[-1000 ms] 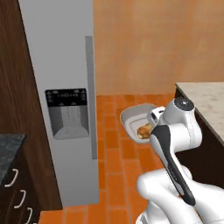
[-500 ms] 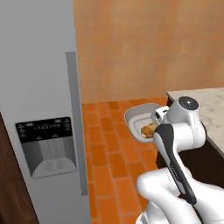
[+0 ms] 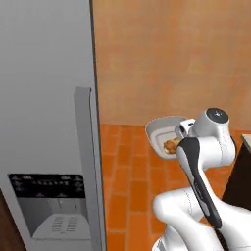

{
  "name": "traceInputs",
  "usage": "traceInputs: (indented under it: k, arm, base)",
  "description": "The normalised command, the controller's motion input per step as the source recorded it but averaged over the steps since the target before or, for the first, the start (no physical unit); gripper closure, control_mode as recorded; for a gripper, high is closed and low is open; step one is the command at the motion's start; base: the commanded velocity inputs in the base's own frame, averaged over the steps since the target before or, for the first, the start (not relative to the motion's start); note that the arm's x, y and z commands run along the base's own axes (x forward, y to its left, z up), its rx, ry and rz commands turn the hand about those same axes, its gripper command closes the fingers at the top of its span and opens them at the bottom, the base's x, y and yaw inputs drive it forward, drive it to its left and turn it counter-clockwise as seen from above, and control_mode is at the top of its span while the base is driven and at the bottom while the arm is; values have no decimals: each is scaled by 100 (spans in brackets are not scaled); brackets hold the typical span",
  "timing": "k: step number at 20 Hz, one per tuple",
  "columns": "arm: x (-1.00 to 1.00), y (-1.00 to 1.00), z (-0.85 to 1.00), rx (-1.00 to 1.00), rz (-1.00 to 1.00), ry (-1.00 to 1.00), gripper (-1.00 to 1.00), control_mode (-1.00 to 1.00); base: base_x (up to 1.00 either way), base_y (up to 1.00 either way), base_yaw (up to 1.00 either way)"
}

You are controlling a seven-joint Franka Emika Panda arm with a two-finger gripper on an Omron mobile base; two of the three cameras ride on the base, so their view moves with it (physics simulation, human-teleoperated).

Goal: Take the meat container that has the chicken drumstick and place it on the second highest rack of the freezer. Then take the vegetable container that has the onion and lime and place it on the highest rack of the freezer.

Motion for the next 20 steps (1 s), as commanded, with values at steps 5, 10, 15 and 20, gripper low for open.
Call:
traceInputs:
  k: [5,10,15,20]
  arm:
    - [0,0,0,0,0,0,100,100]
    - [0,0,0,0,0,0,100,100]
    - [0,0,0,0,0,0,100,100]
    - [0,0,0,0,0,0,100,100]
  base:
    - [67,-38,86]
    - [47,-45,83]
    - [35,-26,78]
    - [41,-13,72]
